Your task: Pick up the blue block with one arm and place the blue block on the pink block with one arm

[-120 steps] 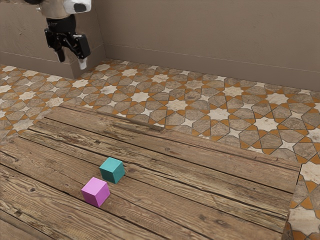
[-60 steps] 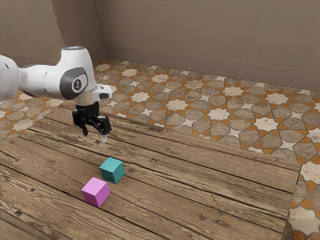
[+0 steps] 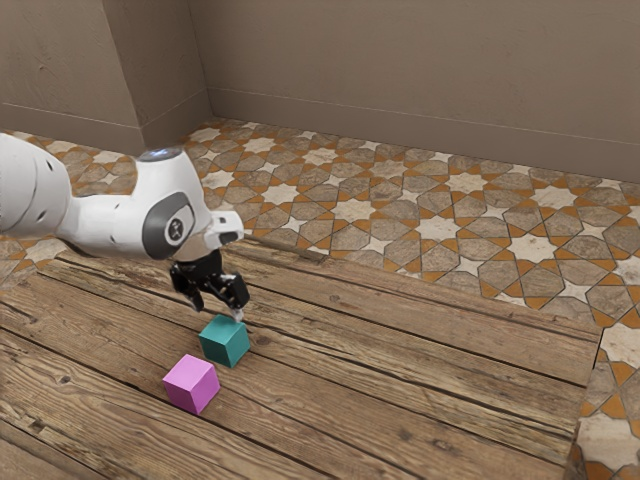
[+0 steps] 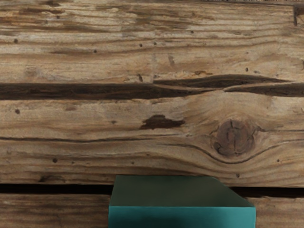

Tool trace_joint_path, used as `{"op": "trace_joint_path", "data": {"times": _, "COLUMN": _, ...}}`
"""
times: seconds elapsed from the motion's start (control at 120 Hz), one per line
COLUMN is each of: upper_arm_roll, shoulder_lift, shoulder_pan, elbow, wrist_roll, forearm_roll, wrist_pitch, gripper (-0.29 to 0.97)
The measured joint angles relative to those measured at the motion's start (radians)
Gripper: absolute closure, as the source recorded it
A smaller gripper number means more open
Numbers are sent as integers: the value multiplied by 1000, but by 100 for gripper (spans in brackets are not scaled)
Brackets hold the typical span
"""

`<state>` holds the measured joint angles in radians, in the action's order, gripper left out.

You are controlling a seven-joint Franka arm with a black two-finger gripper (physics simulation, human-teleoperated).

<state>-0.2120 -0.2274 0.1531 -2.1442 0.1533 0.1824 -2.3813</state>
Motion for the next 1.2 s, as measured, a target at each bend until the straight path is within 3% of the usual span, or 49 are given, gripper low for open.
{"op": "trace_joint_path", "data": {"times": 0.608, "upper_arm_roll": 0, "shoulder_lift": -85, "shoulder_pan": 7, "elbow": -21, "wrist_roll": 0, "forearm_roll": 41, "wrist_pitch": -41, "gripper": 0}}
{"op": "trace_joint_path", "data": {"times": 0.65, "upper_arm_roll": 1, "shoulder_lift": -85, "shoulder_pan": 6, "elbow": -21, "wrist_roll": 0, "forearm_roll": 43, "wrist_pitch": -42, "gripper": 4}}
{"op": "trace_joint_path", "data": {"times": 0.742, "upper_arm_roll": 2, "shoulder_lift": -82, "shoulder_pan": 13, "elbow": -18, "wrist_roll": -1, "forearm_roll": 43, "wrist_pitch": -42, "gripper": 26}}
{"op": "trace_joint_path", "data": {"times": 0.833, "upper_arm_roll": 2, "shoulder_lift": -74, "shoulder_pan": 19, "elbow": -16, "wrist_roll": -7, "forearm_roll": 38, "wrist_pitch": -41, "gripper": 35}}
{"op": "trace_joint_path", "data": {"times": 1.033, "upper_arm_roll": -1, "shoulder_lift": 15, "shoulder_pan": 31, "elbow": -22, "wrist_roll": -18, "forearm_roll": 23, "wrist_pitch": -19, "gripper": 28}}
{"op": "trace_joint_path", "data": {"times": 1.2, "upper_arm_roll": -1, "shoulder_lift": 213, "shoulder_pan": 34, "elbow": -123, "wrist_roll": -19, "forearm_roll": -4, "wrist_pitch": 37, "gripper": 29}}
